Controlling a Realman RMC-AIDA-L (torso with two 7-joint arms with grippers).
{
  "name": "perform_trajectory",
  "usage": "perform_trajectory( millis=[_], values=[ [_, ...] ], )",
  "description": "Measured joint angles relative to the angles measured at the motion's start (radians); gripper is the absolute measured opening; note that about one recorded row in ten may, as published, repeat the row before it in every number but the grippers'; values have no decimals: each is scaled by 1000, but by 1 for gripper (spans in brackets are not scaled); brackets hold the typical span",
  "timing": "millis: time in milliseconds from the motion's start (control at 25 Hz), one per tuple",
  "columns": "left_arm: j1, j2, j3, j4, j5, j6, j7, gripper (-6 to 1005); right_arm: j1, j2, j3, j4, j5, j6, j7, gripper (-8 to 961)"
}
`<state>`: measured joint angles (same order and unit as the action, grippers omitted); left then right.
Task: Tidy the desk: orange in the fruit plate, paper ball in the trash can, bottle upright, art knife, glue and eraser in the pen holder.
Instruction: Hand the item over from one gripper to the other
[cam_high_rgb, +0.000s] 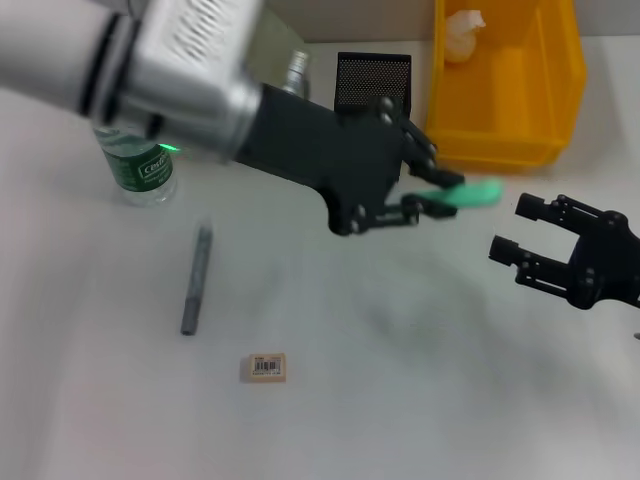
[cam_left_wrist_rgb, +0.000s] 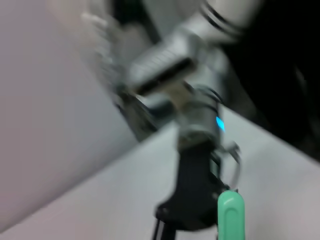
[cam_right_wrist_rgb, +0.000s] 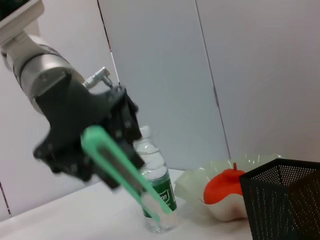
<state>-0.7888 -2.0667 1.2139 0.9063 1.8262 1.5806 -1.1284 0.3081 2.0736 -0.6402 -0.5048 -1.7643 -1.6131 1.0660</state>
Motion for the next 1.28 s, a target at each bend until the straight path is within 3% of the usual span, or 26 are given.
perform_trajectory(
  millis=[80,160,320,720,960,1280],
  values=[
    [44,1,-57,-3,-75,37,-53,186,-2,-4,0,-1,-5,-3,0,736],
    [44,1,-57,-3,-75,37,-53,186,-2,-5,0,-1,-6,-4,0,736],
    [121,2,-144,-41,-251,112,-147,186,-3,-6,-8,-2,-8,-6,-4,736],
    [206,-2,-167,-209,-500,194,-294,186,-1,-7,-4,-7,-9,-85,-51,733],
    [216,-3,-167,-376,-547,203,-288,185,6,-7,-11,-2,-9,-126,-70,726],
    [221,-3,-205,-516,-554,196,-299,185,-13,0,-12,4,-10,-180,-81,717]
  ],
)
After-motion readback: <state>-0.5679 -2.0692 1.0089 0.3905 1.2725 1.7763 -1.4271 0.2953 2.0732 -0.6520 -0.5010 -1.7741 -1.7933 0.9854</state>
